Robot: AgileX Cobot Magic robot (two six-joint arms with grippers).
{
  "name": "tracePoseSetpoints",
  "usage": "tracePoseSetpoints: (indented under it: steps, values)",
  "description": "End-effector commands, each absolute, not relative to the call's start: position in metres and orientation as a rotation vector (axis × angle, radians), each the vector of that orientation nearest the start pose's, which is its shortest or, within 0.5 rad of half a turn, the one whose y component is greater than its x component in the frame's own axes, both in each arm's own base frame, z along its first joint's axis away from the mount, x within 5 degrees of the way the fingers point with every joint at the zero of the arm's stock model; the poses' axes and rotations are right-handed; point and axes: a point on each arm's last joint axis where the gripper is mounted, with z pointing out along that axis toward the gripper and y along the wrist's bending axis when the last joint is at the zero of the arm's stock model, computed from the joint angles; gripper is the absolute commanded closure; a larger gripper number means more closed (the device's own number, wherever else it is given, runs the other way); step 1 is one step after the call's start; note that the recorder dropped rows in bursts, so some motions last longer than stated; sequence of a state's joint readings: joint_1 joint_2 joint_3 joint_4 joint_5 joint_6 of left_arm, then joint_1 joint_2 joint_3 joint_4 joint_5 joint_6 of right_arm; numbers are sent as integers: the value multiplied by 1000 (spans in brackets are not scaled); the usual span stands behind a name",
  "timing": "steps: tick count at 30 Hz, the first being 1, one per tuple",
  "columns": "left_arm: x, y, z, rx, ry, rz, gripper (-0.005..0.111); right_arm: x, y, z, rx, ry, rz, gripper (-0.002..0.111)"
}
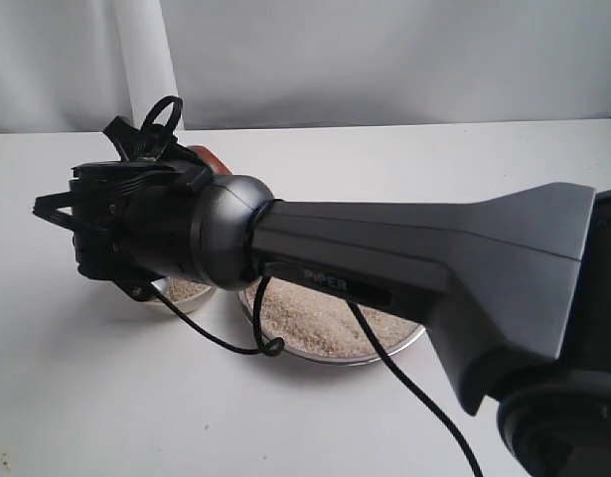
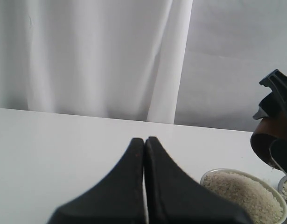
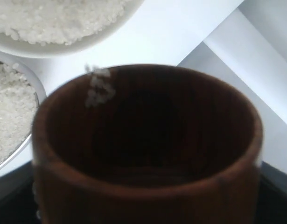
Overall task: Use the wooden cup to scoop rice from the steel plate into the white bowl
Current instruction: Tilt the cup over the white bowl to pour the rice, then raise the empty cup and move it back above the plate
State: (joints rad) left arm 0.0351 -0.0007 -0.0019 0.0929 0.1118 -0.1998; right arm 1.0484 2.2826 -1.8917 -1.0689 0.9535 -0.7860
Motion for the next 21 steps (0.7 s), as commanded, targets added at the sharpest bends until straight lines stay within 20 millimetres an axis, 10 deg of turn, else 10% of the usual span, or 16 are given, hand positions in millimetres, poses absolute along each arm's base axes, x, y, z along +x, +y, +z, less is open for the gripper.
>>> tracePoseSetpoints:
  steps: [1,13,21]
  values:
    - [56,3,203,-125,1588,-60,107,307,401,217,-2216,942,-1258,108]
    - [56,3,203,-125,1588,-60,107,309,399,217,-2157,1043,-1202,108]
    - [56,3,203,-125,1588,-60,107,328,365,223,-2059,1517,-786,108]
